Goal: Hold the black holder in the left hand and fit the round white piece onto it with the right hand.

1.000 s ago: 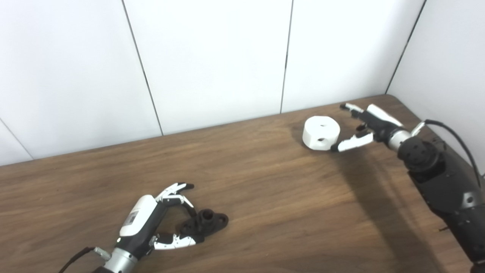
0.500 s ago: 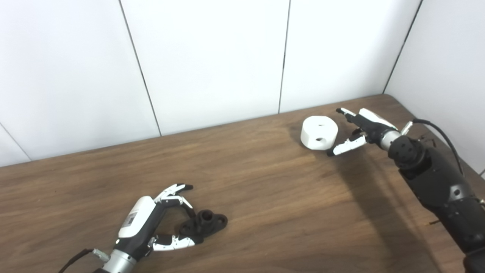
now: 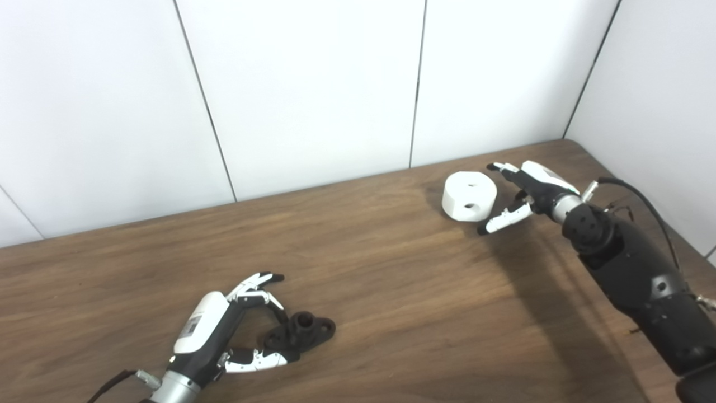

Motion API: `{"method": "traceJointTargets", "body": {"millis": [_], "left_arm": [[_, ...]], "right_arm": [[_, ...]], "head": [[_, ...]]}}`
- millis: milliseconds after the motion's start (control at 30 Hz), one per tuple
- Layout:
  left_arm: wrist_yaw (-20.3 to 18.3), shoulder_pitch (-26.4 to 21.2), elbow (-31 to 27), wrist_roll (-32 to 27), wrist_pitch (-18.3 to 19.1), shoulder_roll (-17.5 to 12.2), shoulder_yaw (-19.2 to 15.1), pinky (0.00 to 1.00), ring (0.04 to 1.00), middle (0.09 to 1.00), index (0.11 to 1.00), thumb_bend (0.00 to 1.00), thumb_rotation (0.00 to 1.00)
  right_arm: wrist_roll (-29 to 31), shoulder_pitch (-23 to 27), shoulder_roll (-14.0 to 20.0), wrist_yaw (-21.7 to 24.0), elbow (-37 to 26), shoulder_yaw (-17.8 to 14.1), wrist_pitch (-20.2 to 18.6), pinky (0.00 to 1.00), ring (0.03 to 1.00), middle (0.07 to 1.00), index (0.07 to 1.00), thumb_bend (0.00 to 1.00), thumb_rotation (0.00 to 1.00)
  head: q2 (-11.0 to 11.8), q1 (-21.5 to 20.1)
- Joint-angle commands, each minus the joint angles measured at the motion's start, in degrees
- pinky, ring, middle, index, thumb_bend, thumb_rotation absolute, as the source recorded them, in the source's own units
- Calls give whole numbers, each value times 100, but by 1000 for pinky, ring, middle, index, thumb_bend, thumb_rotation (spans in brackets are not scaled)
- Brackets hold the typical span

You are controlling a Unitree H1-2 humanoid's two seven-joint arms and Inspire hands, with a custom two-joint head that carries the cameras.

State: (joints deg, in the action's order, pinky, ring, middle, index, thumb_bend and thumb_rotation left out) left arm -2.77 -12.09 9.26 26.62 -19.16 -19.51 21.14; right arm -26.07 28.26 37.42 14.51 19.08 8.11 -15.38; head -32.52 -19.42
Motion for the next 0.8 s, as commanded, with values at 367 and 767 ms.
{"method": "traceJointTargets", "body": {"millis": [367,767], "left_arm": [[-560,381,82,96,460,-96,186,798,932,888,483,522,46],[-632,430,-42,98,524,-148,152,790,929,886,483,522,48]], "right_arm": [[15,280,-287,23,103,310,218,749,929,984,919,985,359],[-446,183,-669,-1468,514,292,908,720,833,828,539,594,161]], "head": [[-65,20],[-153,58]]}}
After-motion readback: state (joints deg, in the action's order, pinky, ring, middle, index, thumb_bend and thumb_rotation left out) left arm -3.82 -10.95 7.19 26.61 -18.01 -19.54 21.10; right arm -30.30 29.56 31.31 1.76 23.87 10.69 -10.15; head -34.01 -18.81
